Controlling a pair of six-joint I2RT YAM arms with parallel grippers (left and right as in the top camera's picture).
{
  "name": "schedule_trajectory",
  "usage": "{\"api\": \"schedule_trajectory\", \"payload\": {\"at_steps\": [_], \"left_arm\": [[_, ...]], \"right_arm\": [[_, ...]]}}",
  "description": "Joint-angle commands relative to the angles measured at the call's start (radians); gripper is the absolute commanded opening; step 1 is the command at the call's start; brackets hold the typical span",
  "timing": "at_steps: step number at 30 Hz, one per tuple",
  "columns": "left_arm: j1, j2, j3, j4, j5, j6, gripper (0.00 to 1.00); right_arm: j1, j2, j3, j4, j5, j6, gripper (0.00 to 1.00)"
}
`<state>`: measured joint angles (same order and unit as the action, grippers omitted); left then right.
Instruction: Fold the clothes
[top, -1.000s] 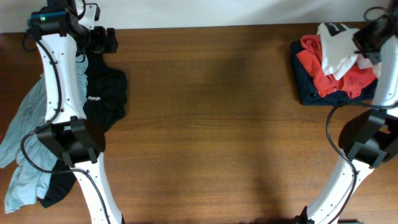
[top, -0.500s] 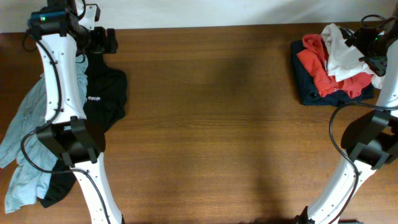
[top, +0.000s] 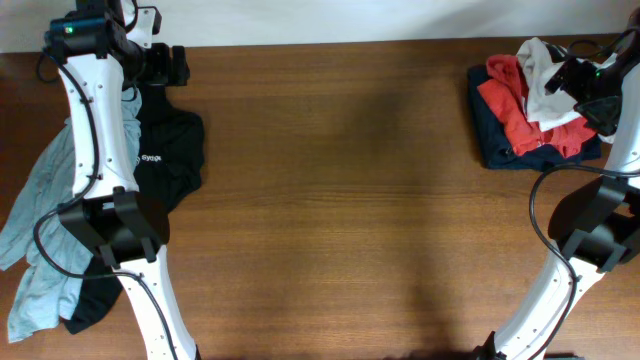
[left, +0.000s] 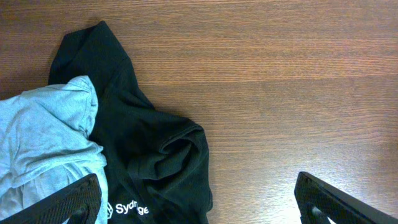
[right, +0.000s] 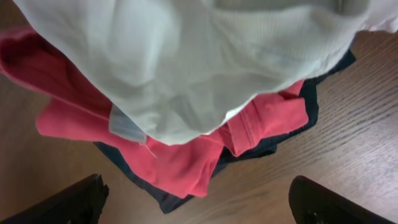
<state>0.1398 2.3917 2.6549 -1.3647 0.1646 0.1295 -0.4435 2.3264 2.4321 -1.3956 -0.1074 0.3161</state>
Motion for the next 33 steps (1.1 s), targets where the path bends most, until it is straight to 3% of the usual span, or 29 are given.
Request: {"api": "schedule_trajectory", "payload": {"at_steps": [1, 12, 18, 24, 33], "left_arm": [[-0.002, -0.035, -0.005, 0.000, 0.004, -0.010, 0.99], [-0.002, -0.035, -0.005, 0.003, 0.003, -0.009, 0.99], [-0.002, -0.035, -0.005, 0.003, 0.003, -0.009, 0.99], [-0.002, -0.035, -0.005, 0.006, 0.003, -0.009, 0.99], [-0.002, -0.035, -0.005, 0.006, 0.004, -0.009, 0.99]], "right_arm": [[0.006, -0.016, -0.024, -0.017, 0.022, -0.052, 0.98], [0.019, -0.016, -0.143, 0.033, 0.090, -0.076, 0.98], [0.019, -0.016, -0.254, 0.174, 0.073, -0.114, 0.97], [0.027, -0.016, -0.312, 0.323, 0.035, -0.135, 0.86], [0.056, -0.016, -0.312, 0.383, 0.029, -0.137, 0.66]]}}
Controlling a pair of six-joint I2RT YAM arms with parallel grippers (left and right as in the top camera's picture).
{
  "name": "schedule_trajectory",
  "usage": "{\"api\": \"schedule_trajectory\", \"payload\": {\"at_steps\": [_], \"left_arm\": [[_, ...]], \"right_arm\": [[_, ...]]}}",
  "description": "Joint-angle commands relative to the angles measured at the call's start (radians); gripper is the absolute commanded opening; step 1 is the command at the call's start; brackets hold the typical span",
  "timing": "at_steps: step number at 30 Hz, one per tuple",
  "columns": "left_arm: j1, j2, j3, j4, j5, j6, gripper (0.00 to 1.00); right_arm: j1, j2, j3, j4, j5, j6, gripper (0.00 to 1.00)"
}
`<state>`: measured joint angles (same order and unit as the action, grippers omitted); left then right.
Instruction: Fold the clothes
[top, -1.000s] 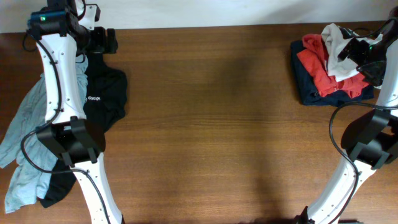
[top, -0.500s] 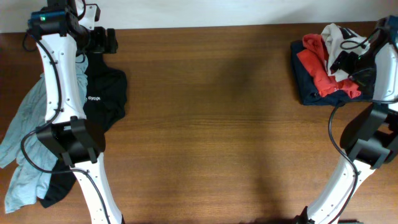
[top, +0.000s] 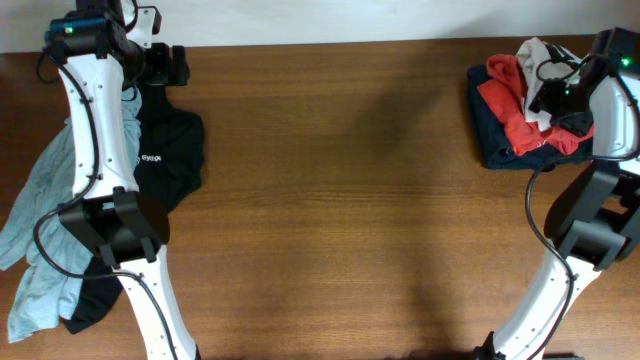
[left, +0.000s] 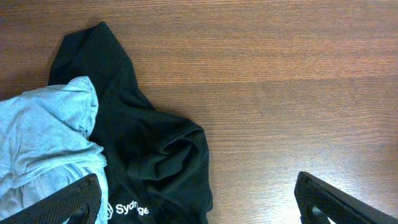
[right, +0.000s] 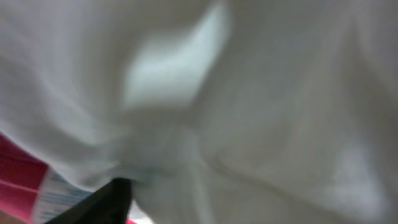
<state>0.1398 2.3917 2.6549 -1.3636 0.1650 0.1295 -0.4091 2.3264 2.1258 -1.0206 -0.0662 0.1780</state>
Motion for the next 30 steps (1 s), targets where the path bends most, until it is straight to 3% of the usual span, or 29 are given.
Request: {"api": "schedule_trajectory", "payload": {"at_steps": [1, 7, 14, 30], "left_arm": [[-0.002, -0.035, -0.005, 0.005, 0.003, -0.010, 0.99], [-0.002, -0.035, -0.005, 0.002, 0.003, -0.009, 0.99], [-0.002, -0.035, -0.005, 0.008, 0.003, -0.009, 0.99], [-0.009, -0.035, -0.005, 0.021, 0.003, -0.009, 0.99]], "right_arm": [[0.025, -0.016, -0.005, 0.014, -0.013, 0.002, 0.64], [0.039, -0.016, -0.005, 0.035, -0.012, 0.002, 0.63], [0.014, -0.018, 0.001, -0.029, -0.010, -0.043, 0.81], [-0.009, -0.097, 0.002, -0.001, -0.013, -0.073, 0.81]]}}
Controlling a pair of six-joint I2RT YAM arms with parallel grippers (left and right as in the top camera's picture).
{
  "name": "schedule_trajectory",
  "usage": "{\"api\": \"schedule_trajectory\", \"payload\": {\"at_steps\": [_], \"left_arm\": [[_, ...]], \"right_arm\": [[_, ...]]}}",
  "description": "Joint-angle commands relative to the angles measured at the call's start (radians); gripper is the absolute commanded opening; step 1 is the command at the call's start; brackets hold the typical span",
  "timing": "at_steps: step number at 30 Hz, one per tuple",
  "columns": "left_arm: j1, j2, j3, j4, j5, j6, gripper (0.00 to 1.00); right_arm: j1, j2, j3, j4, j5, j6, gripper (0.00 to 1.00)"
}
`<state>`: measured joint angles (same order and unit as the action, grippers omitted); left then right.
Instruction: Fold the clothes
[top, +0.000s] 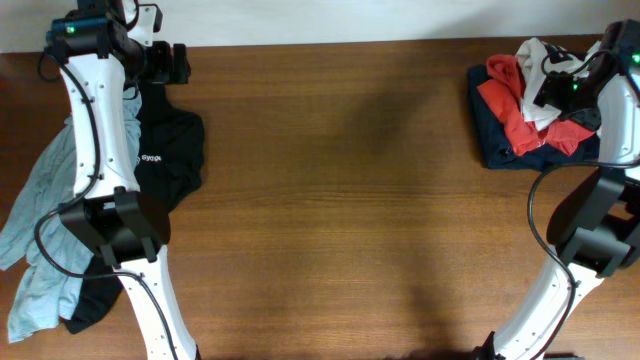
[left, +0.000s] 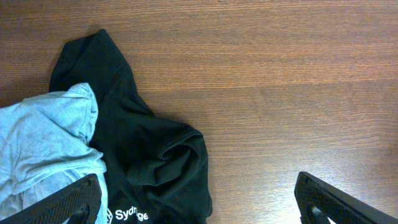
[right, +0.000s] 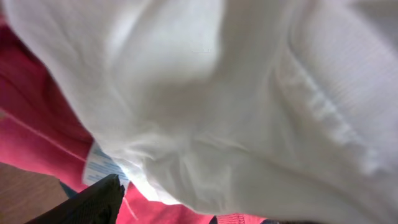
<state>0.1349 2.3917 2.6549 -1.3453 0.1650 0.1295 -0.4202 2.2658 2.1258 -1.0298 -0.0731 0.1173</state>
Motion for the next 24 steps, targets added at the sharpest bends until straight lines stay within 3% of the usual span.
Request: {"api": "schedule_trajectory", "payload": {"at_steps": [1, 24], "left_arm": [[-0.004, -0.035, -0.005, 0.002, 0.003, -0.009, 0.99], [-0.027, -0.035, -0.005, 0.003, 0.003, -0.009, 0.99]], "right_arm": [[0.003, -0.034, 0.002, 0.011, -0.005, -0.013, 0.82], [0.008, 0.019, -0.053, 0.082, -0.005, -0.005, 0.69]]}}
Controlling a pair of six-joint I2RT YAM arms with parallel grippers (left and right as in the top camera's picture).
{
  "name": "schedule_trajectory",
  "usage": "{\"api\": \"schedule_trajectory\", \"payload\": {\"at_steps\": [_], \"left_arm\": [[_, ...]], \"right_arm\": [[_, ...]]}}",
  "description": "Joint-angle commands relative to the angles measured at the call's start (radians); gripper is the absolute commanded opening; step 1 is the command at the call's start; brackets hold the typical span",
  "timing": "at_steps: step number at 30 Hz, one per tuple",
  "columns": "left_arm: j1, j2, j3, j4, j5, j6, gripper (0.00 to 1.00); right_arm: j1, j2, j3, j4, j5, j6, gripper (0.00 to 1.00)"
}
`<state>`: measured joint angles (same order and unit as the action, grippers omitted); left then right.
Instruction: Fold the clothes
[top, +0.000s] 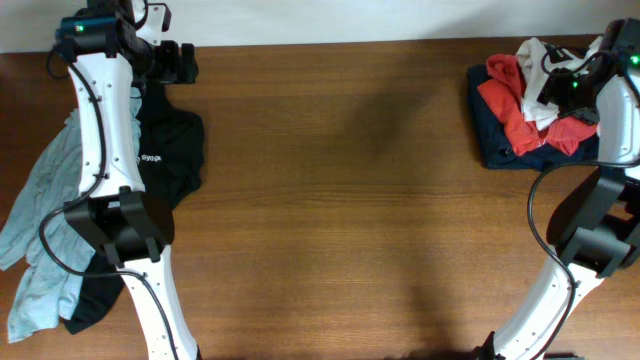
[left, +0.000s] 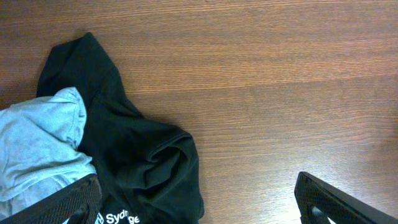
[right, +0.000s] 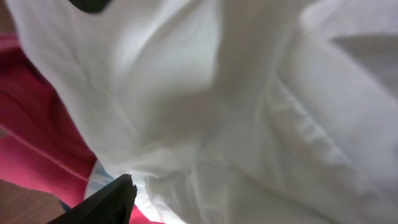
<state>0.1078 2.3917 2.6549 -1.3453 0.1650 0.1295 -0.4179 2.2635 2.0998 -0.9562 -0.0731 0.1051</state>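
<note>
A crumpled black shirt (top: 170, 150) with white lettering lies at the far left, with a light blue garment (top: 45, 220) partly over it. My left gripper (top: 178, 62) hovers open above the black shirt's (left: 137, 155) far end, holding nothing. At the far right a white garment (top: 540, 60) tops a pile of red (top: 510, 110) and navy (top: 495, 150) clothes. My right gripper (top: 562, 85) is down in the white garment (right: 217, 106), which fills its view. One finger (right: 106, 202) shows; the other is hidden under cloth.
The brown wooden table (top: 350, 200) stretches between the two heaps. The light blue garment (left: 37, 143) hangs toward the left table edge. The pile on the right sits near the table's far right corner.
My left gripper has shifted a little to the right over the black shirt. My right gripper stays buried in the white garment, its visible finger standing slightly further inward.
At first my right gripper hung open above the pile, both fingers showing. Then it was pushed into the white garment, and it has stayed there with one finger covered. My left gripper stayed open over the black shirt and has only now moved slightly right.
</note>
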Motion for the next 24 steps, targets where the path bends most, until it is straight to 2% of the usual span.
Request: {"api": "schedule_trajectory", "payload": {"at_steps": [1, 7, 18, 24], "left_arm": [[0.000, -0.035, -0.005, 0.003, 0.003, -0.009, 0.99], [-0.003, -0.035, -0.005, 0.003, 0.003, -0.009, 0.99], [-0.003, -0.035, -0.005, 0.007, 0.003, -0.009, 0.99], [-0.003, -0.035, -0.005, 0.006, 0.003, -0.009, 0.99]], "right_arm": [[0.006, 0.022, -0.038, 0.012, -0.005, 0.007, 0.69], [0.006, 0.022, -0.103, 0.054, -0.005, 0.007, 0.65], [0.006, 0.021, -0.102, 0.099, -0.062, 0.008, 0.45], [0.006, 0.021, -0.071, 0.089, -0.108, 0.007, 0.45]]}}
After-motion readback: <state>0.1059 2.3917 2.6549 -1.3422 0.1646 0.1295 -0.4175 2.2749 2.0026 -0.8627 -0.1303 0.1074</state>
